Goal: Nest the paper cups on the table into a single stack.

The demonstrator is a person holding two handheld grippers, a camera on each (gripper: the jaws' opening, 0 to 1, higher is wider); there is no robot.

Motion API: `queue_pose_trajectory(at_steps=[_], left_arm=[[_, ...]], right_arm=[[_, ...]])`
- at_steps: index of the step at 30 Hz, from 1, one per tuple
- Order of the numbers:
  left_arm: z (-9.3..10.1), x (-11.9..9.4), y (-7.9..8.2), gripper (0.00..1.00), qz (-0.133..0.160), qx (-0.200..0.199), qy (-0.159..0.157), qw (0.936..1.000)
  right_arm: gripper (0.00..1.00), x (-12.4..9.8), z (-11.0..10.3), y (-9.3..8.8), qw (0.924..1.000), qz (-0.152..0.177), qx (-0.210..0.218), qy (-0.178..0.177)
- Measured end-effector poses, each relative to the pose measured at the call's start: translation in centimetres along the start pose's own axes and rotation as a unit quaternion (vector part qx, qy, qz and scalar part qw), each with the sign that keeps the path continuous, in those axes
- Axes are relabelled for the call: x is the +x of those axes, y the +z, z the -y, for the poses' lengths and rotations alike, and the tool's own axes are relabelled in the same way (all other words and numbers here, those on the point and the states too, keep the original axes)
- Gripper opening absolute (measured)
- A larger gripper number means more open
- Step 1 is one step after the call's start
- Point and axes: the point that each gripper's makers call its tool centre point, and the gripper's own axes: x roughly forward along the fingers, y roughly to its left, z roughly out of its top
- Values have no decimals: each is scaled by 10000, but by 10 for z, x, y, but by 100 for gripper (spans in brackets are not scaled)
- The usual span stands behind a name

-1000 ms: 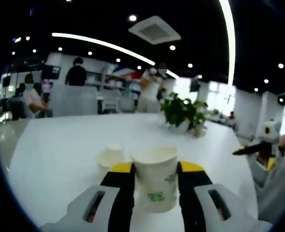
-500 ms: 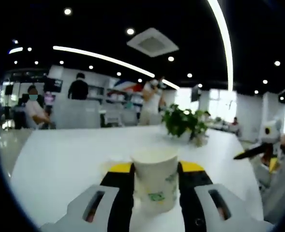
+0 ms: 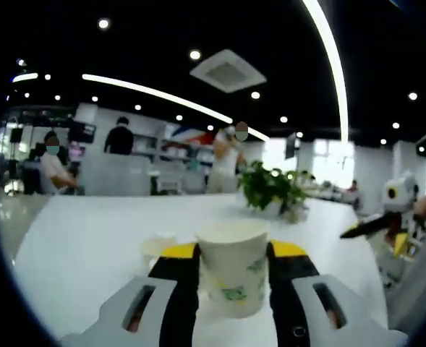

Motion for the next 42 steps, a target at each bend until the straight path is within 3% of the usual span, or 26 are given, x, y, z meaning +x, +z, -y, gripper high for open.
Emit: queue_pose_trajectory(at_steps=[15,31,42], left_arm=[[31,-16,-13,36,30,84,-144,9999],[57,-39,-13,36,146,144,-223,9995],[84,-49,-9,36,256,99,-464,9985]], right_arm=[[98,0,-7,-1,10000,-19,-27,30],[98,0,-9,0,10000,-26,-61,40],[98,-2,-13,-1,10000,-24,-65,57]])
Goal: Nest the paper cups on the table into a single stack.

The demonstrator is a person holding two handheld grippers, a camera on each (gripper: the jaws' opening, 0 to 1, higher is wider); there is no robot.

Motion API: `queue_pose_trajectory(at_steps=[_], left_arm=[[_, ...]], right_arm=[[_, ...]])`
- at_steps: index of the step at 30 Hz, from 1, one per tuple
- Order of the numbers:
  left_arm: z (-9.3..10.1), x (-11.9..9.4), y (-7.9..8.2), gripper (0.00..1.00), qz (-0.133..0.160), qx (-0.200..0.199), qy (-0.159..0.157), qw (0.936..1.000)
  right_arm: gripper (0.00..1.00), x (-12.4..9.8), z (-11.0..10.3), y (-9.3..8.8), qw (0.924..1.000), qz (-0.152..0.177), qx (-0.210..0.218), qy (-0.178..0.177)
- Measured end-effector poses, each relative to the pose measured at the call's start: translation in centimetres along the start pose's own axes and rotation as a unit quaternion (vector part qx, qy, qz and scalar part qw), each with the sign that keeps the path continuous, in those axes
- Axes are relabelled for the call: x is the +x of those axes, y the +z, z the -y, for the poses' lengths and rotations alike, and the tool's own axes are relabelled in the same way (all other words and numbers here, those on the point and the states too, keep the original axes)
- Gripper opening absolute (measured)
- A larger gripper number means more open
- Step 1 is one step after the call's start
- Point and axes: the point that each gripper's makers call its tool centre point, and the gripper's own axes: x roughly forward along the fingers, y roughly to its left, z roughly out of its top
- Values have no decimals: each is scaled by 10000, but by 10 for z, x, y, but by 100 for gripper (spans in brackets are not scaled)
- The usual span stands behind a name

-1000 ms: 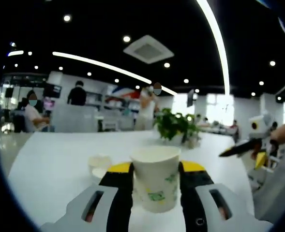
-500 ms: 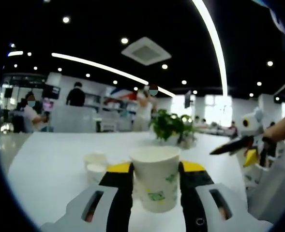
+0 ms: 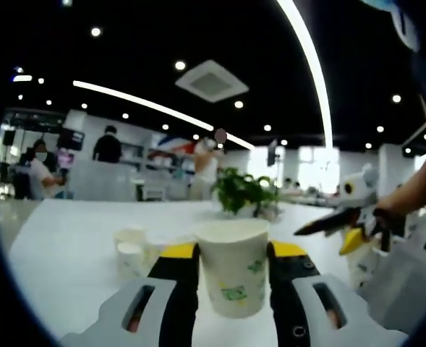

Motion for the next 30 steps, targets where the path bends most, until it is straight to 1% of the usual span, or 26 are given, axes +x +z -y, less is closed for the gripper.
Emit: queue_pose_trajectory(at_steps=[3,6,9,11,18,20,23,25,27,30], left_arm=[[10,-1,0,37,-39,98,-131,9999],[15,-1,0,37,-58,149,-209,9997],[24,-3,1,37,31,70,-427,9991],[29,-5,-1,37,14,120,-504,9987],[33,-11,-6,38,-28,139,-583,9982],[34,-12,-9,38,-77,176,-617,9979],[39,-13,-15,38,-184,298,-760,9965],[40,-13,-18,38,-202,269,-821,9961],[40,-14,-25,38,-250,327,-860,9954],[39,-16,-34,38,-305,229,-914,9951]], right_arm=[[98,0,0,-3,10000,-36,-12,4],[98,-1,0,-3,10000,-43,-11,-2],[98,-1,0,-3,10000,-41,-3,-11],[98,-1,-1,-3,10000,-54,-7,-9],[98,-1,-1,-4,10000,-77,-7,-9],[98,0,-1,-4,10000,-78,-27,-14],[98,0,-2,-4,9999,-103,-30,-1],[98,1,-2,-6,9999,-149,-60,13],[98,1,-2,-7,9998,-189,-82,24],[98,2,-2,-8,9997,-217,-88,21]])
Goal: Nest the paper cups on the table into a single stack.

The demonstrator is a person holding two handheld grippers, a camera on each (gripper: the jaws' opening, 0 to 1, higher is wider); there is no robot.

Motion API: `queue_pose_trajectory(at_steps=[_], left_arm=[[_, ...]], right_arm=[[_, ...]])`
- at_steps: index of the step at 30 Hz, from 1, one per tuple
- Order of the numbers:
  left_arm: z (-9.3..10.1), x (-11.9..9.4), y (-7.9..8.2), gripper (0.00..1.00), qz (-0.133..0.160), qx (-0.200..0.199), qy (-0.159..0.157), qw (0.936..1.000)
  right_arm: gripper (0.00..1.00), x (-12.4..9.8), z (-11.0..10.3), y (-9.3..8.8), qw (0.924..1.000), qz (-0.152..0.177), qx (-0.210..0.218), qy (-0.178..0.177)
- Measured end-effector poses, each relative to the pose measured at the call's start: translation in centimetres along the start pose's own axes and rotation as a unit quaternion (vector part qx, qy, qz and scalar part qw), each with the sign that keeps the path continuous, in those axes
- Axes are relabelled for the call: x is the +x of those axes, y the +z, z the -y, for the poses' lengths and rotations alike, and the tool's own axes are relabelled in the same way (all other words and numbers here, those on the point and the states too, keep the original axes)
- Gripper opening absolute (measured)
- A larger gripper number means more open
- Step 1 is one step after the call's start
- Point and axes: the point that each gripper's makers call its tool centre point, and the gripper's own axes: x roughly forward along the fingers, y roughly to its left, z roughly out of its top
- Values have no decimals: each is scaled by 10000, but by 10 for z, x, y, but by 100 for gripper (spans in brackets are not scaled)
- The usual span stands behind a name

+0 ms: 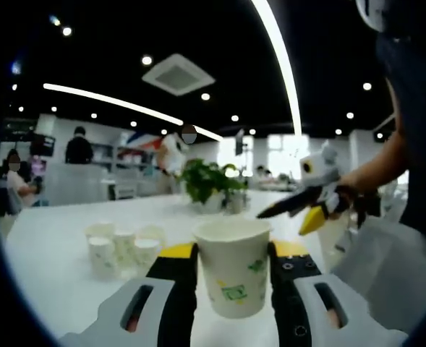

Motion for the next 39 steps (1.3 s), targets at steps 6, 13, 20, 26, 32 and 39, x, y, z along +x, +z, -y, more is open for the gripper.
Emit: queue_pose_trajectory(at_steps=[6,13,20,26,32,39], left_arm=[[0,1,-17,38,-161,-60,-46,9998],[-4,2,-44,39,-436,49,27,9990],[3,2,-62,39,-588,-35,-71,9982],[11,1,-80,40,-905,64,-242,9956],[14,-3,-91,40,-1094,91,-308,9935],[8,-4,-88,54,-1105,130,-172,9936]], right_arm=[[97,4,-5,-4,10000,-41,6,32],[97,6,-9,-5,9999,-63,25,80],[97,4,-8,-8,9999,-98,32,72],[97,4,-10,-9,9999,-87,58,72],[97,5,-11,-7,9999,-43,56,89],[97,2,-9,-7,10000,-21,50,71]])
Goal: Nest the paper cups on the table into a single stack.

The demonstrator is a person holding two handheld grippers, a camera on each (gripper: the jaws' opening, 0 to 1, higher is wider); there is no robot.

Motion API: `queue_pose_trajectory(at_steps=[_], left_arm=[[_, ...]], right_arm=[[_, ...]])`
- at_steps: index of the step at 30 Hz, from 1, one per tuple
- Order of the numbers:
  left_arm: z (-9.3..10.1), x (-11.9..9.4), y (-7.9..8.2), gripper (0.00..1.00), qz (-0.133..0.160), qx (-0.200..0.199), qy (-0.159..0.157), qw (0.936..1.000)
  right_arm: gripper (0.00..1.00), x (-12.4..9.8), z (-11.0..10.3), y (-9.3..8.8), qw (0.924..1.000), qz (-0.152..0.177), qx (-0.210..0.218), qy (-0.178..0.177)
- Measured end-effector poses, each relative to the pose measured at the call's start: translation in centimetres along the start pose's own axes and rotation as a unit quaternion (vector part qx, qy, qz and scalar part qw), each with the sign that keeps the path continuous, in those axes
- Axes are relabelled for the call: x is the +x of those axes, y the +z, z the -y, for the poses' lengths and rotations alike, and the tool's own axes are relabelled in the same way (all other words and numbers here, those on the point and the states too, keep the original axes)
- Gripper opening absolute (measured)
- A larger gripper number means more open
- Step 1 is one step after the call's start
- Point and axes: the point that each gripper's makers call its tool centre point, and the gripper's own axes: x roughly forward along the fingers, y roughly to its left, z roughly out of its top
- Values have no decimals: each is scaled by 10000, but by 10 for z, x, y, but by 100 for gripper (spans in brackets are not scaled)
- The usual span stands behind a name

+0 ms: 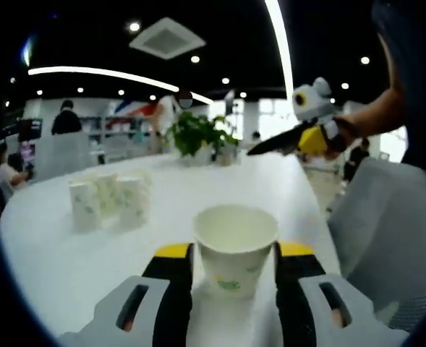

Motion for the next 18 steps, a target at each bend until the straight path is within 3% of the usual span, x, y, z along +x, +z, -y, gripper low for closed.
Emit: queue_pose_trajectory(at_steps=[2,6,9,13,16,18], left_arm=[[-3,0,3,63,58,-45,62,10000],[-18,-2,13,99,175,-331,455,9983],[-26,-11,24,99,187,-858,615,9942],[-34,-25,40,99,259,-919,775,9924],[-41,-40,30,99,-377,-534,954,9933],[-45,-52,30,99,-592,-363,1117,9913]], right_arm=[[97,-1,0,1,10000,5,-5,1],[97,-1,0,4,10000,50,-11,-5],[98,-1,2,9,9999,104,-47,-11],[98,0,6,15,9998,170,-108,-15],[100,0,8,21,9995,238,-199,-1],[100,0,10,26,9991,346,-224,18]])
